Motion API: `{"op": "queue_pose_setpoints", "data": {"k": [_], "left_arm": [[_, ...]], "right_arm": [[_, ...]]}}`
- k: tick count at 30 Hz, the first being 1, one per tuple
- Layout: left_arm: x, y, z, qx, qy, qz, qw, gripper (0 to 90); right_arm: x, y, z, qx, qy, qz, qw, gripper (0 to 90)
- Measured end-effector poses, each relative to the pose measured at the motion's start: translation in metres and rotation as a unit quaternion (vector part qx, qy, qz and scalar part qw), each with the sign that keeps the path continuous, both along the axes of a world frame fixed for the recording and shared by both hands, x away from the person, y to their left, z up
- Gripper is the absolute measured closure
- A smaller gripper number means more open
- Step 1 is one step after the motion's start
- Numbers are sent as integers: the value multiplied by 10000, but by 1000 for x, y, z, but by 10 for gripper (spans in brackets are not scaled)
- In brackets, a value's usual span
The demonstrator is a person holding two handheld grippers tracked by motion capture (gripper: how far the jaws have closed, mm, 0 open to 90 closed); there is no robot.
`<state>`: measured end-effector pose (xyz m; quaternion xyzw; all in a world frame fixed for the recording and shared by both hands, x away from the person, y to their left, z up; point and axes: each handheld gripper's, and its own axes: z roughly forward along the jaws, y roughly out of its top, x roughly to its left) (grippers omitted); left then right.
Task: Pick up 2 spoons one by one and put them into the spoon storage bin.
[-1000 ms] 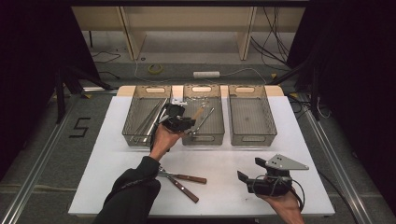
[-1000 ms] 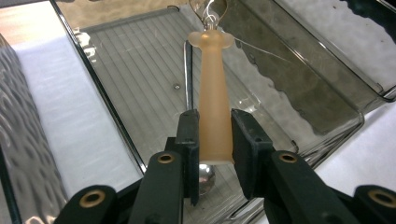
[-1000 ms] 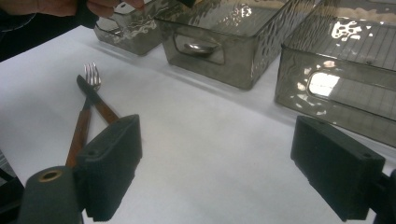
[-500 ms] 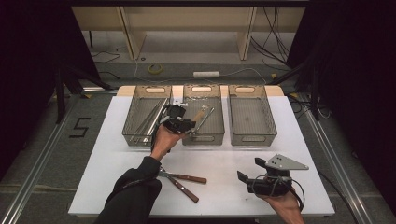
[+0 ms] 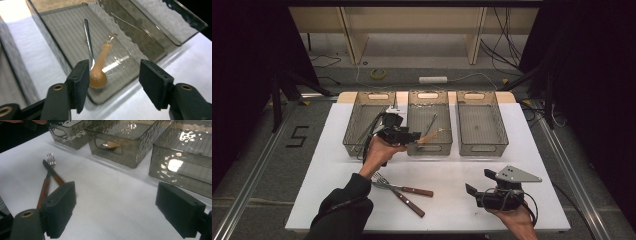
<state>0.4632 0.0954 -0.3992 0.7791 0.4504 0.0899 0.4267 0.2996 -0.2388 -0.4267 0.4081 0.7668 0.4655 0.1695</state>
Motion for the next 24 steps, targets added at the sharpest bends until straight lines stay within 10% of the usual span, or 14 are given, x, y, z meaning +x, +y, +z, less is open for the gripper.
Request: {"op": "queue_pose_setpoints", "data": {"k": [24], "left_arm": [[-68, 41, 6, -374, -637, -291, 9968, 303]], "right_arm": [[-1, 11, -1, -50, 58, 505, 9987, 192]]}}
